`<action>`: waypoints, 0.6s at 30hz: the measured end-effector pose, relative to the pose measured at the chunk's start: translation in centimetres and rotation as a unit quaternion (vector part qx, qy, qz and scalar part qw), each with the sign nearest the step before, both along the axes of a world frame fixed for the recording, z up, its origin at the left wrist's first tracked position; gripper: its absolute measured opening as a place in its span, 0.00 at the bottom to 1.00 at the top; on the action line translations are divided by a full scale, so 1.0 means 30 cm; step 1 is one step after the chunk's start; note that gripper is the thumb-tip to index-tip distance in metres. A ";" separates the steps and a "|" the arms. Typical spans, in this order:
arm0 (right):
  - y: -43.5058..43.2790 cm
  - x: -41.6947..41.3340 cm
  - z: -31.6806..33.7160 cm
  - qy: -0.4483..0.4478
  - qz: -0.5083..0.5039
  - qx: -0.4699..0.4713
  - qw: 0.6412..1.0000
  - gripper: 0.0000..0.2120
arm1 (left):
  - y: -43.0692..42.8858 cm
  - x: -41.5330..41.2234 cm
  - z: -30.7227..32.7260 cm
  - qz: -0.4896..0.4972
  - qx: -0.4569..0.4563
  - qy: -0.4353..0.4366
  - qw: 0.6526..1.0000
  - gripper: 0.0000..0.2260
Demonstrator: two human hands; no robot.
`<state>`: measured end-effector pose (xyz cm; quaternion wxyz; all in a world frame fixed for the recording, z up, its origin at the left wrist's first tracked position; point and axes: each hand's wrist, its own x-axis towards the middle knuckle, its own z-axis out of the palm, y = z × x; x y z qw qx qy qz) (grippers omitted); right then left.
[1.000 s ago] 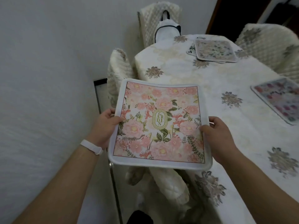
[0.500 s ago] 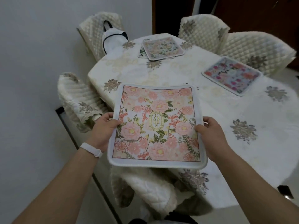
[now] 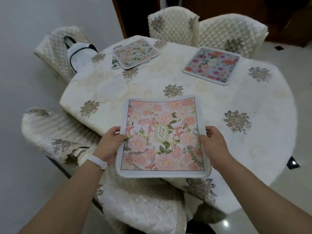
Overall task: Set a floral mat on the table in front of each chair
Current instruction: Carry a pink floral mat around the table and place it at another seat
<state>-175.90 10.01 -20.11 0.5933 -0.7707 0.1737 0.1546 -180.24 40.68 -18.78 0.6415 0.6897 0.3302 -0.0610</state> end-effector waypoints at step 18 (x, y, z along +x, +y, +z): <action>0.157 -0.029 -0.294 0.096 -0.231 -0.073 0.965 0.09 | 0.094 0.391 -0.355 -0.208 -0.001 0.063 0.976 0.08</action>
